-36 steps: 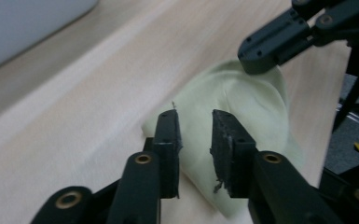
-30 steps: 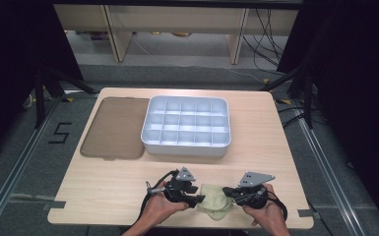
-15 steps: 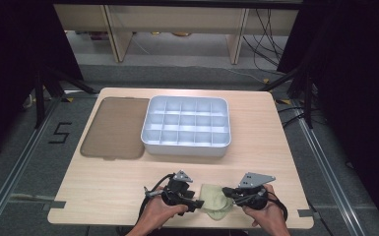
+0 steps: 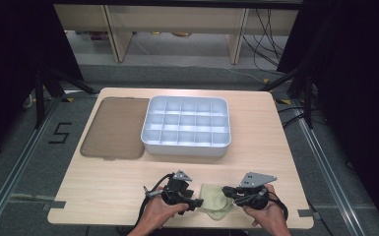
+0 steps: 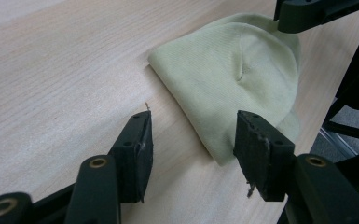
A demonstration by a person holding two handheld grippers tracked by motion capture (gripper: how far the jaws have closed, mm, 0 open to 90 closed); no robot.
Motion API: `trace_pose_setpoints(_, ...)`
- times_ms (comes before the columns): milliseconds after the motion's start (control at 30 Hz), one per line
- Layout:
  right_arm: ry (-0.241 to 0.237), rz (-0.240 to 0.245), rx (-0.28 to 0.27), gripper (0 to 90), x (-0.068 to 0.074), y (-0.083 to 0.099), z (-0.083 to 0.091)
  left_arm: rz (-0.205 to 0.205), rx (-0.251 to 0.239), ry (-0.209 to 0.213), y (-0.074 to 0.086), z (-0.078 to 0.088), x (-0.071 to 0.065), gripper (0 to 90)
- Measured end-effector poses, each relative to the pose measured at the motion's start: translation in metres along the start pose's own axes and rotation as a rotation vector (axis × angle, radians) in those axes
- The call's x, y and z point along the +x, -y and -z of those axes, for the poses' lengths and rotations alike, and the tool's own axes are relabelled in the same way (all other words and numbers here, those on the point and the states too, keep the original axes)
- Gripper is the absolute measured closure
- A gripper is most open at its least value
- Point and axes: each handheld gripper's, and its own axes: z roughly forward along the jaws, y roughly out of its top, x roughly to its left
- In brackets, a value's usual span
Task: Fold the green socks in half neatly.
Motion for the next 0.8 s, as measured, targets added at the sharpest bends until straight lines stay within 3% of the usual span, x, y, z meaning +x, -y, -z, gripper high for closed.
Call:
trace_pose_setpoints(67, 0.001, -0.003, -0.003, 83.9, 0.000, 0.000, 0.000, 0.013, -0.007, -0.002, 0.000, -0.001, 0.000, 47.0)
trace_pose_setpoints(200, 0.005, -0.001, -0.007, 83.9, 0.001, -0.001, 0.001, 0.021, -0.004, 0.034, -0.001, -0.006, -0.005, 48.4)
trace_pose_setpoints(267, 0.007, -0.011, -0.005, 83.9, 0.002, -0.001, 0.001, 0.011, 0.010, 0.018, -0.001, -0.007, -0.007, 49.3)
trace_pose_setpoints(400, -0.009, -0.014, 0.008, 83.9, 0.003, -0.001, 0.000, 0.005, 0.005, 0.030, -0.002, -0.011, -0.009, 53.4)
trace_pose_setpoints(567, -0.013, 0.001, 0.003, 83.9, 0.002, -0.001, 0.000, -0.035, 0.000, 0.012, 0.001, -0.012, -0.011, 63.4)
trace_pose_setpoints(800, -0.006, 0.008, 0.002, 83.8, 0.001, 0.000, -0.001, -0.029, -0.045, 0.011, 0.004, -0.013, -0.012, 77.4)
